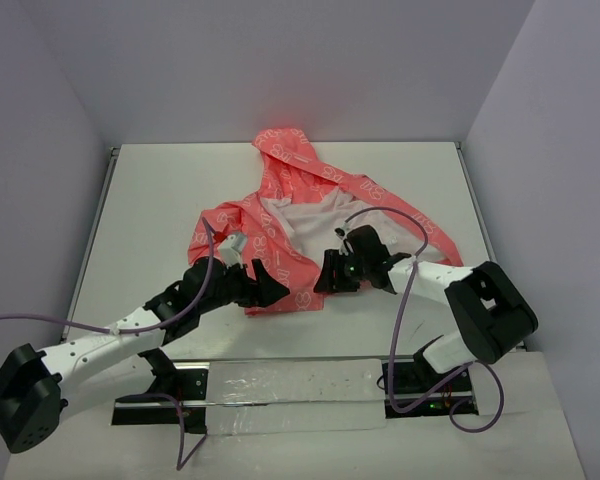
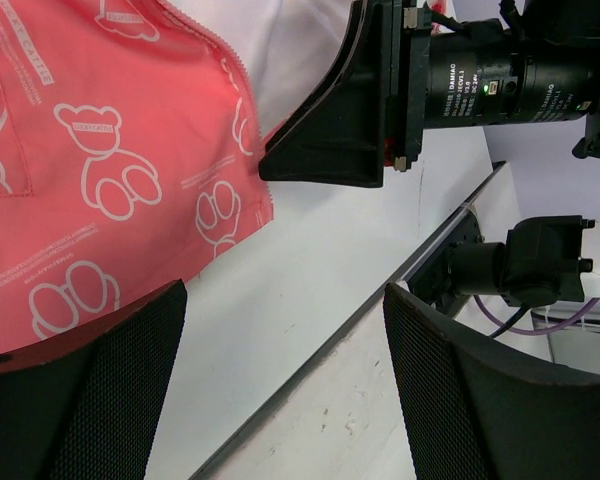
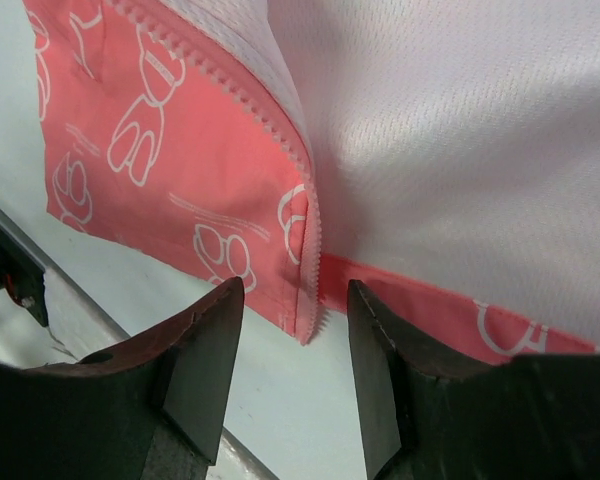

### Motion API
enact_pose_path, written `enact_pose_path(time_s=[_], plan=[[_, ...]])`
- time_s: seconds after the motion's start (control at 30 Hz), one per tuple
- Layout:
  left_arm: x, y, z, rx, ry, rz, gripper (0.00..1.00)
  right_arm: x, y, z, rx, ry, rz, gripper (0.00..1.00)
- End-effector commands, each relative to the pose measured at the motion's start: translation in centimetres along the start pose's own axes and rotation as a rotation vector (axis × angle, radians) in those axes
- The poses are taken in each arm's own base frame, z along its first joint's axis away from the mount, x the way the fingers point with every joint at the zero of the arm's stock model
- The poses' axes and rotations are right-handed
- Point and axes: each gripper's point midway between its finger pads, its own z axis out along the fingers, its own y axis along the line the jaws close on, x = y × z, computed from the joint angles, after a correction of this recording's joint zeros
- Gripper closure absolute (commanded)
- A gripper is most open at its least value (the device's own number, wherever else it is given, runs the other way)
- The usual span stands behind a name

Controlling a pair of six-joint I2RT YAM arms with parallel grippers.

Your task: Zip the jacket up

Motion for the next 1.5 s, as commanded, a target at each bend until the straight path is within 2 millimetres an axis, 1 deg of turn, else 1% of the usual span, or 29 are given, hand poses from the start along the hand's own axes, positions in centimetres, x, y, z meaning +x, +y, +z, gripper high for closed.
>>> enact_pose_path(time_s=[0.0, 0.1, 0.13, 0.17, 0.23, 0.37, 0.47, 0.5, 0.6, 0.63, 0.67, 0.7, 0.73, 0.87, 0.97, 1.13, 1.23, 1.3, 1.47], plan=[[-2.1, -1.8, 0.2, 0.046, -0.055, 0.005, 0.15, 0.2, 0.1, 0.5, -0.035, -0.007, -0.029, 0.45], [-2.1, -1.8, 0.3, 0.042, -0.053, 0.007, 0.14, 0.4, 0.4, 0.8, -0.061, -0.001, -0.026, 0.45], [-2.1, -1.8, 0.3, 0.044, -0.051, 0.008, 0.14, 0.5, 0.6, 0.9, -0.075, 0.009, -0.019, 0.47], [-2.0, -1.7, 0.3, 0.043, -0.048, 0.006, 0.15, 0.6, 0.8, 1.0, -0.089, 0.011, -0.023, 0.55], [-1.8, -2.0, 0.4, 0.058, -0.039, 0.000, 0.15, 0.6, 1.6, 1.0, -0.120, 0.014, -0.026, 0.59], [-1.1, -2.7, 0.5, 0.110, -0.002, -0.005, 0.15, 0.5, 1.9, 1.0, -0.123, 0.007, -0.036, 0.59], [-0.5, -2.4, 0.9, 0.104, 0.023, -0.015, 0.15, 0.3, 2.2, 0.9, -0.129, 0.003, -0.034, 0.61], [-0.4, -2.4, 1.0, 0.105, 0.026, -0.018, 0.15, 0.1, 2.4, 0.7, -0.136, -0.003, -0.036, 0.64], [-0.4, -2.4, 1.1, 0.103, 0.028, -0.021, 0.15, -0.5, 3.2, 0.2, -0.157, -0.024, -0.045, 0.79], [-0.5, -2.4, 1.1, 0.104, 0.025, -0.013, 0.15, -0.9, 3.8, -0.3, -0.169, -0.040, -0.052, 0.90], [-0.6, -2.4, 1.1, 0.101, 0.021, -0.009, 0.15, -1.1, 4.0, -0.4, -0.175, -0.044, -0.056, 0.96], [-0.6, -2.4, 0.9, 0.099, 0.024, 0.002, 0.15, -1.4, 4.5, -0.8, -0.181, -0.052, -0.057, 1.00], [-0.6, -2.5, 0.9, 0.103, 0.026, 0.008, 0.15, -1.5, 4.5, -0.8, -0.181, -0.052, -0.057, 1.00], [-1.2, -3.5, 0.2, 0.133, 0.014, 0.011, 0.15, -2.4, 7.1, -2.5, -0.277, -0.084, -0.084, 1.00], [-1.5, -4.3, -0.1, 0.163, 0.012, 0.013, 0.15, -2.8, 8.2, -3.1, -0.316, -0.092, -0.095, 1.00], [-2.0, -5.5, -0.2, 0.215, -0.001, 0.024, 0.15, -4.2, 10.9, -4.7, -0.407, -0.125, -0.118, 1.00], [-2.3, -6.2, -0.6, 0.269, -0.032, 0.014, 0.15, -4.6, 11.8, -5.6, -0.427, -0.141, -0.129, 1.00], [-2.5, -6.1, -0.7, 0.264, -0.051, 0.001, 0.15, -4.7, 12.3, -6.2, -0.443, -0.147, -0.139, 1.00], [-3.2, -7.2, -1.6, 0.298, -0.071, 0.004, 0.15, -5.0, 14.4, -8.5, -0.514, -0.173, -0.178, 1.00]])
